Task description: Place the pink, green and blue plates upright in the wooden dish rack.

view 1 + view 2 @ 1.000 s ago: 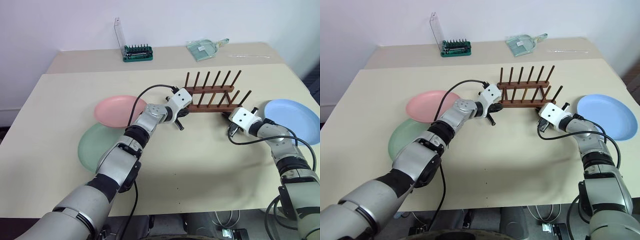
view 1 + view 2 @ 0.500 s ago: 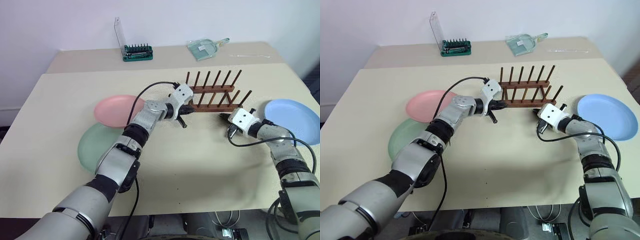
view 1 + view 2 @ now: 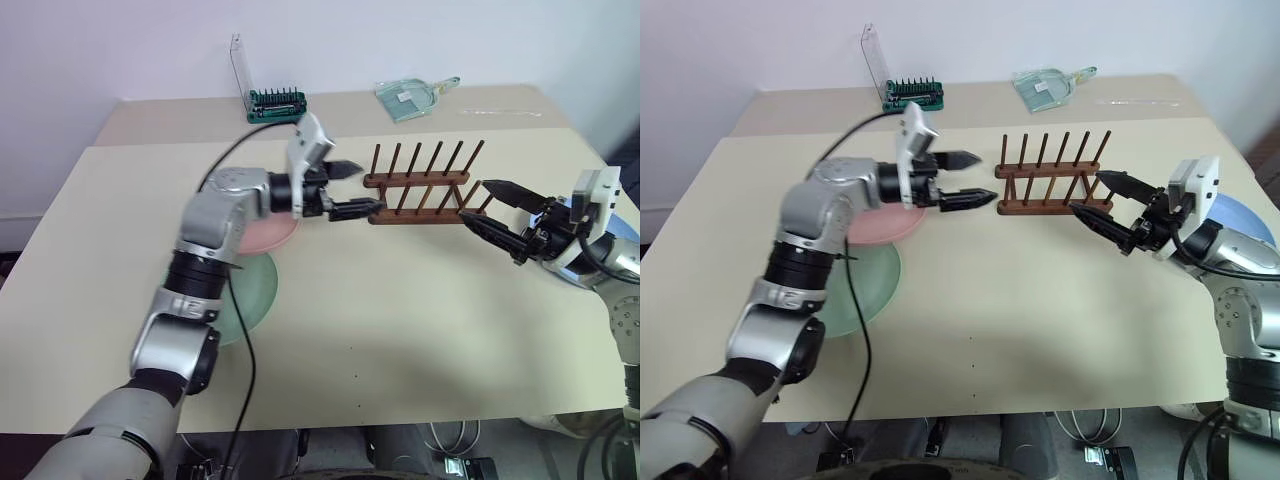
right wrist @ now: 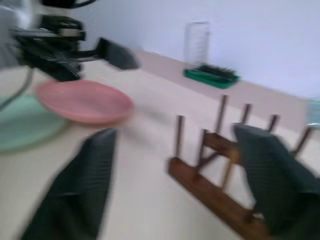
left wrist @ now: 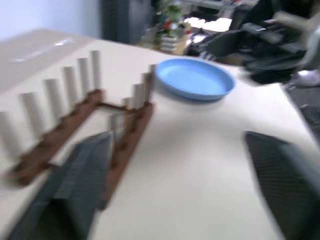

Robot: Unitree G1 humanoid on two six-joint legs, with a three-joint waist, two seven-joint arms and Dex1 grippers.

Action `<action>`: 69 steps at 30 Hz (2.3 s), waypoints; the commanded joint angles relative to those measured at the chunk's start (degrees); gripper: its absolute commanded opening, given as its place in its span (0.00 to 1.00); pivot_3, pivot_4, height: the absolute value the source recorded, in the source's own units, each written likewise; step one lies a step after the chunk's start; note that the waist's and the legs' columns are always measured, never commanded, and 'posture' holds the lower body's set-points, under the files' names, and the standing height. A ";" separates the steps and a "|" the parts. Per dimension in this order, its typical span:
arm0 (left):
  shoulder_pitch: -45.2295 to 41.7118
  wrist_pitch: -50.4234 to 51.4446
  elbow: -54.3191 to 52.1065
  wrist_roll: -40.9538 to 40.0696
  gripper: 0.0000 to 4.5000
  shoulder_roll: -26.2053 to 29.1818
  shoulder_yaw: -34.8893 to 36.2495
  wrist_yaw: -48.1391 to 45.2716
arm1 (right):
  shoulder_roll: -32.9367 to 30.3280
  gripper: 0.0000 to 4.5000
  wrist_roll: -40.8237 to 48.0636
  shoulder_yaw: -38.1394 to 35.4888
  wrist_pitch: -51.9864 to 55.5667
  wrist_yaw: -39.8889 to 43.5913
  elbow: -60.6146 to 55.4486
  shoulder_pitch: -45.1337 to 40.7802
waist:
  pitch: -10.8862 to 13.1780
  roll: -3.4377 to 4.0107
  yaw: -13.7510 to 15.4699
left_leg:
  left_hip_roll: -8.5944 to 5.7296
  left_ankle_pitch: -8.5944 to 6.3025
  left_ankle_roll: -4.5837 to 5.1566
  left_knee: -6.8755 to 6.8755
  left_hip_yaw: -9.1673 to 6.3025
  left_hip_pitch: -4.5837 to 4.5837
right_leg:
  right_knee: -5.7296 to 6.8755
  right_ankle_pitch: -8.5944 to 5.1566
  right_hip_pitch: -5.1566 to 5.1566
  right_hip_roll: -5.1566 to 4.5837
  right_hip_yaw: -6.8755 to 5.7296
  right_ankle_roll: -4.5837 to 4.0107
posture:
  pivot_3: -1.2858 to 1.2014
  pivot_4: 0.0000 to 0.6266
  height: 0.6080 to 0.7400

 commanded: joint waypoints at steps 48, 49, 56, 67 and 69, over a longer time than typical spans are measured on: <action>-27.95 23.72 61.28 27.16 1.00 23.80 -10.17 -6.61 | 6.81 0.99 -0.68 3.19 2.53 4.40 -3.81 -5.11 | 0.00 -0.31 -1.47 | -0.04 0.01 -0.02 -0.05 0.00 -0.15 | 0.12 0.01 -0.24 0.06 -0.01 0.04 | 0.52 0.24 1.00; -27.96 23.68 61.60 28.17 1.00 23.70 -11.17 -8.68 | 6.81 0.99 -0.76 3.19 2.47 4.39 -3.87 -4.94 | 0.00 -0.31 -1.52 | -0.04 0.01 -0.02 -0.05 0.01 -0.15 | 0.12 0.01 -0.25 0.06 -0.02 0.04 | 0.52 0.24 1.00; -27.44 23.36 62.24 30.12 1.00 23.24 -11.24 -10.94 | 6.51 0.99 -0.84 2.37 2.41 4.02 -4.69 -3.43 | 0.01 -0.31 -1.55 | -0.03 0.01 -0.02 -0.04 0.00 -0.15 | 0.12 0.01 -0.25 0.06 -0.01 0.04 | 0.52 0.24 1.00; -25.57 23.89 62.22 28.38 1.00 21.76 -5.64 -4.33 | 6.63 0.99 -1.20 1.91 1.94 3.59 -5.12 -2.61 | 0.01 -0.32 -1.50 | -0.02 0.01 -0.02 -0.03 0.00 -0.16 | 0.13 0.01 -0.25 0.06 -0.01 0.04 | 0.52 0.24 1.00; -25.17 23.98 62.22 27.93 1.00 21.50 -4.37 -2.71 | 6.49 0.99 -1.41 1.81 1.70 3.47 -5.08 -2.49 | 0.01 -0.32 -1.51 | -0.02 0.01 -0.02 -0.02 0.00 -0.15 | 0.13 0.01 -0.25 0.06 -0.01 0.04 | 0.52 0.24 1.00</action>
